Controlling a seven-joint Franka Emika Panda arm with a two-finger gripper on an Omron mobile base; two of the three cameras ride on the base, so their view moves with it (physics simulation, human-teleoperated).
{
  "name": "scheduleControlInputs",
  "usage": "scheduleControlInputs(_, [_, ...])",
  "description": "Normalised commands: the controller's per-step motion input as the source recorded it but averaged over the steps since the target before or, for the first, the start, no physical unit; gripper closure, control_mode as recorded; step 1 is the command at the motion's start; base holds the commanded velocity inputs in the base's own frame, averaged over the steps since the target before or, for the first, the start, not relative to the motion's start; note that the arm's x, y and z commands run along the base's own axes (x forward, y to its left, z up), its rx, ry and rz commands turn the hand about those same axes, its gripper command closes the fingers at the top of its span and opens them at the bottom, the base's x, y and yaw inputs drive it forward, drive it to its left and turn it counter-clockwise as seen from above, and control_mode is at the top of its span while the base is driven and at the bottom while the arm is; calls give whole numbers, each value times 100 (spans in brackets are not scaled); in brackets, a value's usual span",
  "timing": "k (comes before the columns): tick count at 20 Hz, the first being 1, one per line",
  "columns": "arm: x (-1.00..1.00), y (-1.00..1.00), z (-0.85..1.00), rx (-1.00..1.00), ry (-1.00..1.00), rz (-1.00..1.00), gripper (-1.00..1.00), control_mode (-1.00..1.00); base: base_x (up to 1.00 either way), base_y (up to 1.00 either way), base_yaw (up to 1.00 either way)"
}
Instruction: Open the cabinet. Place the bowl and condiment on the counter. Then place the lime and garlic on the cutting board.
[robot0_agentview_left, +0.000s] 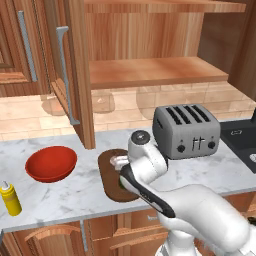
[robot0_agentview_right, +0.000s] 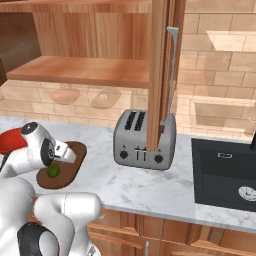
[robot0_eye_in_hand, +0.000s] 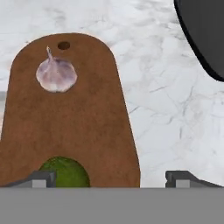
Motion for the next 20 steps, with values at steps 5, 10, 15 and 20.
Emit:
scheduleControlInputs(5, [0,14,100,5,-26,-1,-100,-100,0,0,0])
scheduleControlInputs(10, [-10,26,100,3,-17,-1,-100,-100,0,0,0])
scheduleControlInputs(15, [-67,-5,100,5,-4,0,-100,-100,0,0,0])
scheduleControlInputs(20, [-74,-59,100,12,0,3,-100,-100,0,0,0])
